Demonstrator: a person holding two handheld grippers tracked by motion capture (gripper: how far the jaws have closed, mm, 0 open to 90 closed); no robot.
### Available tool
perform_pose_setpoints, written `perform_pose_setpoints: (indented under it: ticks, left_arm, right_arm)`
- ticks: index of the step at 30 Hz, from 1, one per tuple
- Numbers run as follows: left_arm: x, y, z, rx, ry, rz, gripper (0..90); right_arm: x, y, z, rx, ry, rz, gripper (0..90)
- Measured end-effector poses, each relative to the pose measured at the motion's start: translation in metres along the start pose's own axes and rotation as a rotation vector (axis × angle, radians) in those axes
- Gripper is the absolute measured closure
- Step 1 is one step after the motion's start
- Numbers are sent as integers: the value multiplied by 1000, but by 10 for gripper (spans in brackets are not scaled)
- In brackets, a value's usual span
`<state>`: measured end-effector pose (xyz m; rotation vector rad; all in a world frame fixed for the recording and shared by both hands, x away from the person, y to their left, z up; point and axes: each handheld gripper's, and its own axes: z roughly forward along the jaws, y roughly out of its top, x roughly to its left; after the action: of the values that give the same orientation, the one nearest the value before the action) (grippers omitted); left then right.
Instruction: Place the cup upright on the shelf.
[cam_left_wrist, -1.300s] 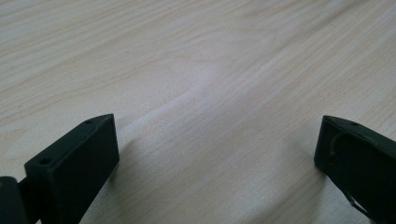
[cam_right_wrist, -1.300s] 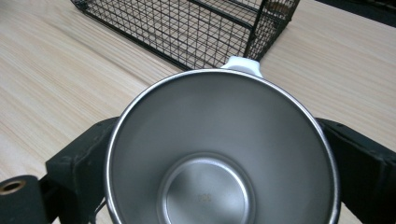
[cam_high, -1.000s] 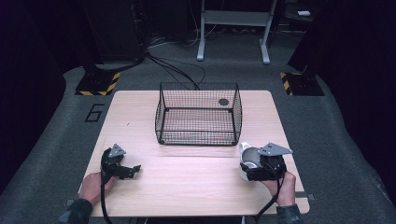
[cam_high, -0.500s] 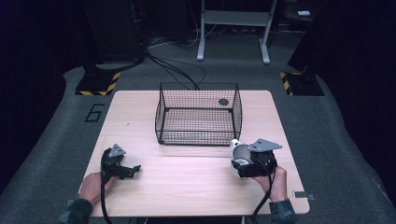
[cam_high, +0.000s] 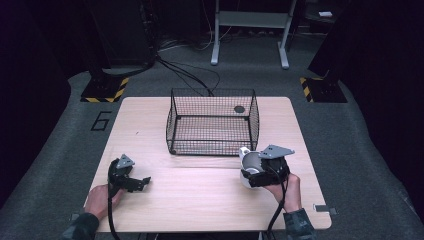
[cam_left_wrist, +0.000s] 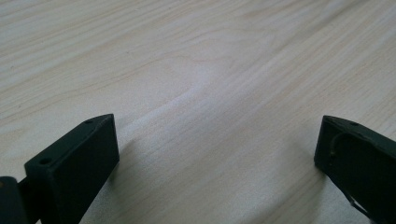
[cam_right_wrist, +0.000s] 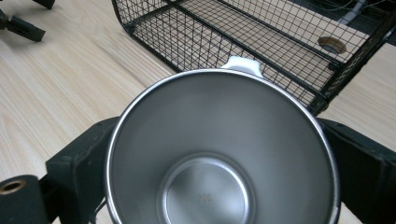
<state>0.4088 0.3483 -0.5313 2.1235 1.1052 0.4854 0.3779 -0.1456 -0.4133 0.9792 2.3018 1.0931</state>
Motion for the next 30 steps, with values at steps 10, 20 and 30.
perform_pose_setpoints:
  ticks: [10,20,30]
  left_arm:
    - [0,0,0,0,0,0,0]
    - [0,0,0,6,-1,9,0]
    - [1,0,0,6,-1,9,0]
  right_arm:
    - [2,14,3,-16,30,-16,56]
    - [2,32,3,-36,55,-37,56]
    - [3,49,6,-36,67,-48,56]
